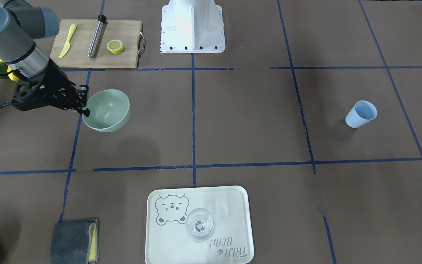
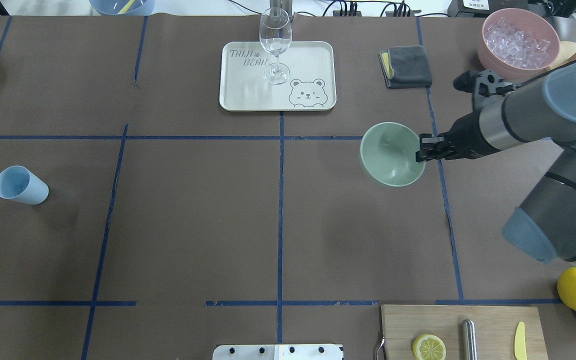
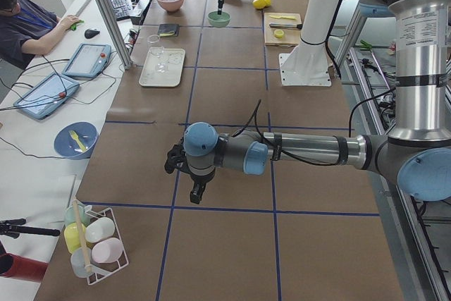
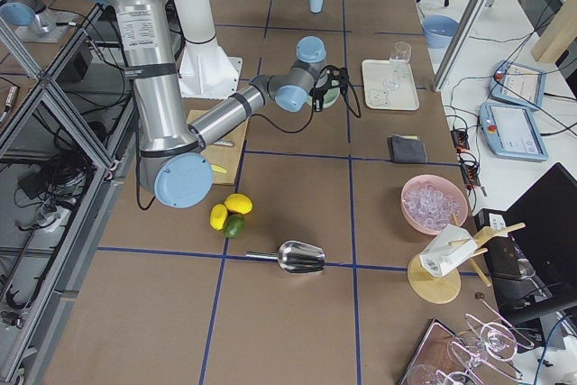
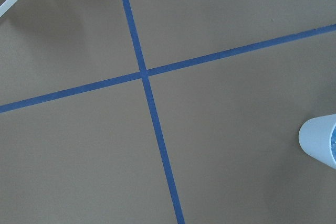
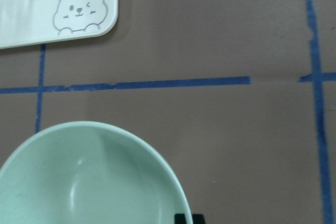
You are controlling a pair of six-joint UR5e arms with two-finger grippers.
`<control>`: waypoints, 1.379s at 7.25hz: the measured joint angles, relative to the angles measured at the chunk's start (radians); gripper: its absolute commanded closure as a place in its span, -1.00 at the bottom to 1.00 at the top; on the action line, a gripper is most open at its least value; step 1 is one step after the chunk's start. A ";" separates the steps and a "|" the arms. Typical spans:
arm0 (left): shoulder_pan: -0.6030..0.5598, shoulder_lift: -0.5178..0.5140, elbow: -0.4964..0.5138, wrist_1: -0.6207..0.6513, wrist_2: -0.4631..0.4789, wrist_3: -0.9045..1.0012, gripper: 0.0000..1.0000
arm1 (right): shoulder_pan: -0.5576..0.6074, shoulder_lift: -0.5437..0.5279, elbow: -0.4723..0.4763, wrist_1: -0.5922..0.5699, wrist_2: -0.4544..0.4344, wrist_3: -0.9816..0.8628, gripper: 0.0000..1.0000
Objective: Pour ice into bowl
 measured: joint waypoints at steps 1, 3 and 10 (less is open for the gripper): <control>0.000 0.000 0.000 0.000 0.000 0.000 -1.00 | -0.042 0.085 -0.002 -0.085 -0.005 0.056 1.00; 0.000 0.001 0.000 0.000 -0.001 0.000 -1.00 | -0.142 0.220 -0.035 -0.179 -0.076 0.154 1.00; 0.000 0.000 -0.001 -0.002 -0.001 0.000 -1.00 | -0.333 0.624 -0.508 -0.197 -0.273 0.334 0.48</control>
